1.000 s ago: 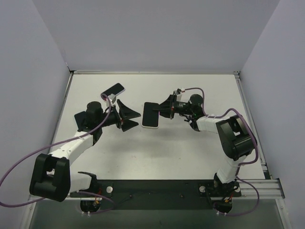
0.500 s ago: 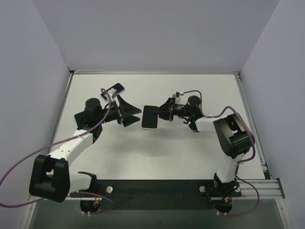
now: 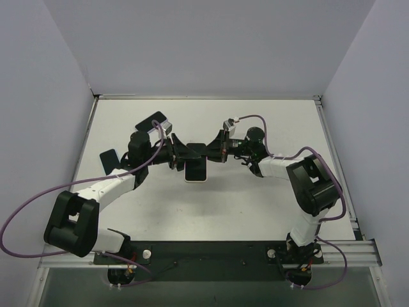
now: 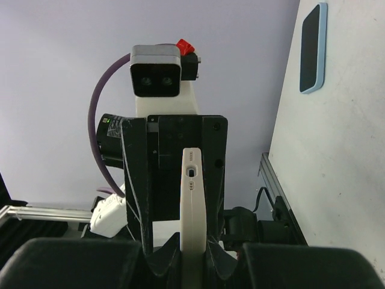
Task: Take the phone out of the phone case
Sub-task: Pick up the phone at the center of the board.
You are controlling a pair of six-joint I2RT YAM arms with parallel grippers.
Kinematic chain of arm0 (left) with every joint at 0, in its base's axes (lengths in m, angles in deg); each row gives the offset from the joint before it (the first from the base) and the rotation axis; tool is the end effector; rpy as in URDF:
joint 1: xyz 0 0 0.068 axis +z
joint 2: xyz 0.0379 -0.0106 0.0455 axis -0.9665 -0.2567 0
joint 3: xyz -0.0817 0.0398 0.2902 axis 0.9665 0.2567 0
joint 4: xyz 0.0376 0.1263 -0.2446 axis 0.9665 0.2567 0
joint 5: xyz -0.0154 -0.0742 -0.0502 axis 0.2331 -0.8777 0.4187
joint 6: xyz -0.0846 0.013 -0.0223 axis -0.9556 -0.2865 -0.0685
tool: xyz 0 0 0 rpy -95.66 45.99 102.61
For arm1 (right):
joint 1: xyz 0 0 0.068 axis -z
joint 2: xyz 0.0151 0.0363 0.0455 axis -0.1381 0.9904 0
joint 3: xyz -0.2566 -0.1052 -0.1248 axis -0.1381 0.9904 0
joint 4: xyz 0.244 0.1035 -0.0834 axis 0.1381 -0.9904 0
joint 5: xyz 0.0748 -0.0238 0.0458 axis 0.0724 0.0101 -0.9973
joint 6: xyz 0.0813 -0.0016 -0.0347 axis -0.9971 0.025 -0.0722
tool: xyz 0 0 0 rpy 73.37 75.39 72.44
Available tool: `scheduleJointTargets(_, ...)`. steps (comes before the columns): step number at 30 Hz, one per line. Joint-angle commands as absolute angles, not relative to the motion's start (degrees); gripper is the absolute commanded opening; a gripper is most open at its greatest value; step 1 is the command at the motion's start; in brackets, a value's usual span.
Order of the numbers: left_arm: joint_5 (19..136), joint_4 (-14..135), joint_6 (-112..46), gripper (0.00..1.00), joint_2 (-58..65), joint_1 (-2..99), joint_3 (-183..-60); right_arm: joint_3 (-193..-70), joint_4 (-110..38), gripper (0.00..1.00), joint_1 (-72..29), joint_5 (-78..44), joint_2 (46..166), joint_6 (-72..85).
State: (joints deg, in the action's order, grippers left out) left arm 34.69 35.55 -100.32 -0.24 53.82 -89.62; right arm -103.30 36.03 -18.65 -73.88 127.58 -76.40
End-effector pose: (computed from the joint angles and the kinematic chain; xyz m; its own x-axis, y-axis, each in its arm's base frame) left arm 0.2816 -0.1755 0.2645 -0.9562 -0.2904 -0.0360 -0.0021 0.1297 -0.9916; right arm 0.3148 0.2369 0.2509 -0.9676 -0.0034 -0.2523 -0.2500 -0.1230 0.9604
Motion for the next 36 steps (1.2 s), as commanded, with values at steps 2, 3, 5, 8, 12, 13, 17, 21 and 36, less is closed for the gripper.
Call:
scheduleJointTargets(2, 34.78, 30.94, -100.59, 0.55, 0.73, 53.59, -91.94, -104.79, 39.76, 0.00, -18.52, -74.30, 123.43, -71.92)
scheduleJointTargets(3, 34.78, 30.50, -101.03, 0.56, 0.82, 53.68, -91.76, -104.71, 39.76, 0.00, -18.34, -74.21, 123.70, -72.00)
scheduleJointTargets(5, 34.52, 28.92, -101.56, 0.57, 1.08, 53.68, -91.15, -104.44, 40.11, 0.00, -17.82, -73.86, 124.05, -72.27)
scheduleJointTargets(8, 33.29, 27.78, -102.26, 0.57, 1.17, 53.59, -90.71, -104.27, 41.43, 0.00, -17.20, -73.60, 124.40, -73.32)
scheduleJointTargets(12, 32.23, 28.91, -101.30, 0.51, 1.61, 53.06, -90.88, -105.14, 41.34, 0.00, -16.85, -73.33, 124.75, -73.32)
scheduleJointTargets(13, 32.23, 29.44, -100.95, 0.49, 1.79, 52.89, -91.14, -105.32, 41.26, 0.00, -16.76, -73.25, 124.75, -73.32)
scheduleJointTargets(17, 32.67, 30.50, -100.33, 0.30, 2.05, 52.71, -90.97, -106.20, 40.73, 0.00, -16.76, -72.81, 125.37, -73.32)
scheduleJointTargets(21, 32.67, 30.41, -100.42, 0.07, 2.23, 52.71, -90.70, -106.37, 39.85, 0.00, -16.58, -72.63, 125.28, -72.80)
scheduleJointTargets(36, 40.03, 30.24, -100.59, 0.00, 4.25, 58.33, -90.18, -111.13, -28.27, 1.00, -9.38, -57.95, 101.30, -33.41)
